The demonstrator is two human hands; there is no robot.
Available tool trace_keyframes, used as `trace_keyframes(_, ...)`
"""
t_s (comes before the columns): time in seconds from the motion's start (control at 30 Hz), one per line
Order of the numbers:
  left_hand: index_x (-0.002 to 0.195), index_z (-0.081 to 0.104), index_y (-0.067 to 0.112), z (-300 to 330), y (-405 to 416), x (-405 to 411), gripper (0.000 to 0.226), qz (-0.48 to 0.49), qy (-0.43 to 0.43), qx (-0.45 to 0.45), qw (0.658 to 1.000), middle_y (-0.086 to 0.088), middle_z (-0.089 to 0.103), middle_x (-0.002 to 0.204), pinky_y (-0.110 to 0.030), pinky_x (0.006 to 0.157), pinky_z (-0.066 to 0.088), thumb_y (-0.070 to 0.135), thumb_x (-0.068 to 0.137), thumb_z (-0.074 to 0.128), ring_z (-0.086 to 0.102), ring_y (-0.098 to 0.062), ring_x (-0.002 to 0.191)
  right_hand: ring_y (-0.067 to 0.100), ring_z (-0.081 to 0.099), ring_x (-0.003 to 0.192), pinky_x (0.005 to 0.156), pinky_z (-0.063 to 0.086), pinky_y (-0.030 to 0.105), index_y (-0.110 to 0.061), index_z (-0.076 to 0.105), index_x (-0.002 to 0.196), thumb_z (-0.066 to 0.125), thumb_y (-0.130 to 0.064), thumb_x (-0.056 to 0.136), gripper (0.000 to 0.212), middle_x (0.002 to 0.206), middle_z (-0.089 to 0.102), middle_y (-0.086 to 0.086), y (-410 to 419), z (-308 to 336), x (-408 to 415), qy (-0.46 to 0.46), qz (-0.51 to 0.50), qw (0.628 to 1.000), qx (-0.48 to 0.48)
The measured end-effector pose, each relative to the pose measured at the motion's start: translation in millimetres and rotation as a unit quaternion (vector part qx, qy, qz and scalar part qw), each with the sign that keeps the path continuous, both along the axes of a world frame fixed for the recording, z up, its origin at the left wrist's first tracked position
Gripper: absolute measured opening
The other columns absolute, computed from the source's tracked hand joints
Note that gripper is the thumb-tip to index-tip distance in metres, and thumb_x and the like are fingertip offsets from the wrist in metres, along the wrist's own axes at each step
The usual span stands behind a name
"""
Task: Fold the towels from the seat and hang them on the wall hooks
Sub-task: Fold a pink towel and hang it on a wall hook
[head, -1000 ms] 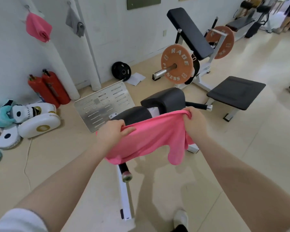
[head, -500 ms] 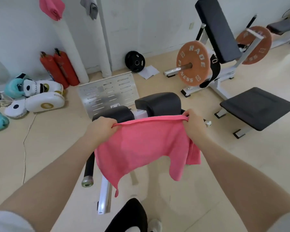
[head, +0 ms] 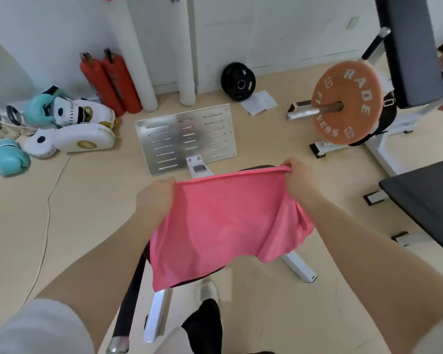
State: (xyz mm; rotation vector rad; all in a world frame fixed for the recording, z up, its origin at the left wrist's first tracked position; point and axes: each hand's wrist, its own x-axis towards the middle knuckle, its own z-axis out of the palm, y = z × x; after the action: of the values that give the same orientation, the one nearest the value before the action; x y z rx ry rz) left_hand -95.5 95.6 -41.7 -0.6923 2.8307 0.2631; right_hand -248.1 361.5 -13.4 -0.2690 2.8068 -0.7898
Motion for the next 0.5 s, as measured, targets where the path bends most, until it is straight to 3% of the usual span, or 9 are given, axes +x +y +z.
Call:
trace_keyframes(0.1,0.120,0.044,0.008,-4.1,2.0,-7.5,0.031,0.039,-0.072,-0.037,0.996,-0.015,0.052,0.117,-0.040,0.085,0.041,0.006,0.091,0.034,0.050,-0.034,0.109,0.035,0.056,0.103,0.085,0.043,0.038,-0.004,0.060,0.107,0.039,0.005,0.085,0.032,0.107,0.064,0.017,-2.7,-10.9,-18.8,-0.011,0.008,1.000,-0.003)
trace_keyframes(0.17,0.127,0.039,0.006,-8.9,20.4,-10.2,0.041,0.036,-0.069,-0.057,0.995,-0.015,0.045,0.128,-0.040,0.093,0.037,0.003,0.087,0.036,0.042,-0.033,0.118,0.033,0.056,0.104,0.089,0.045,0.041,-0.008,0.060,0.106,0.039,0.004,0.085,0.031,0.109,0.063,0.014,5.1,-21.0,-25.6,-0.025,0.010,0.999,0.021)
trace_keyframes(0.27,0.136,0.038,0.007,-17.3,71.3,-22.1,0.050,-0.052,0.027,0.024,0.998,-0.014,0.037,0.142,-0.043,0.103,0.034,0.005,0.086,0.040,0.035,-0.033,0.130,0.030,0.054,0.107,0.093,0.042,0.041,-0.013,0.059,0.108,0.043,-0.001,0.086,0.029,0.114,0.060,0.010,20.6,-36.2,-33.0,-0.050,0.011,0.996,0.071)
trace_keyframes(0.33,0.129,0.050,0.006,-19.4,115.2,-34.3,0.046,-0.158,0.084,0.109,0.978,-0.017,0.046,0.137,-0.044,0.099,0.044,0.012,0.085,0.039,0.047,-0.035,0.124,0.030,0.052,0.109,0.096,0.040,0.042,-0.014,0.058,0.109,0.045,-0.003,0.085,0.029,0.117,0.057,0.010,32.6,-43.6,-36.5,-0.059,0.017,0.993,0.099)
trace_keyframes(0.4,0.116,0.061,0.008,-21.6,155.1,-48.5,0.044,-0.229,0.060,0.189,0.953,-0.014,0.060,0.124,-0.042,0.088,0.053,0.020,0.081,0.037,0.061,-0.030,0.110,0.030,0.050,0.111,0.096,0.040,0.042,-0.014,0.057,0.111,0.046,-0.003,0.084,0.031,0.119,0.053,0.011,48.9,-49.3,-41.1,-0.060,0.034,0.990,0.124)
trace_keyframes(0.43,0.117,0.062,0.009,-21.8,174.2,-55.3,0.043,-0.250,0.054,0.182,0.950,-0.013,0.060,0.124,-0.040,0.090,0.052,0.021,0.083,0.037,0.060,-0.028,0.112,0.030,0.049,0.111,0.095,0.040,0.041,-0.014,0.057,0.111,0.045,-0.003,0.083,0.032,0.118,0.053,0.011,58.1,-50.3,-44.2,-0.060,0.046,0.986,0.145)
trace_keyframes(0.5,0.135,0.045,0.010,-23.6,205.4,-67.8,0.044,-0.239,0.041,0.184,0.953,-0.010,0.039,0.147,-0.036,0.111,0.033,0.018,0.092,0.038,0.038,-0.023,0.135,0.030,0.050,0.110,0.093,0.040,0.040,-0.015,0.058,0.110,0.045,-0.005,0.083,0.031,0.116,0.054,0.010,77.9,-50.8,-52.6,-0.068,0.075,0.976,0.195)
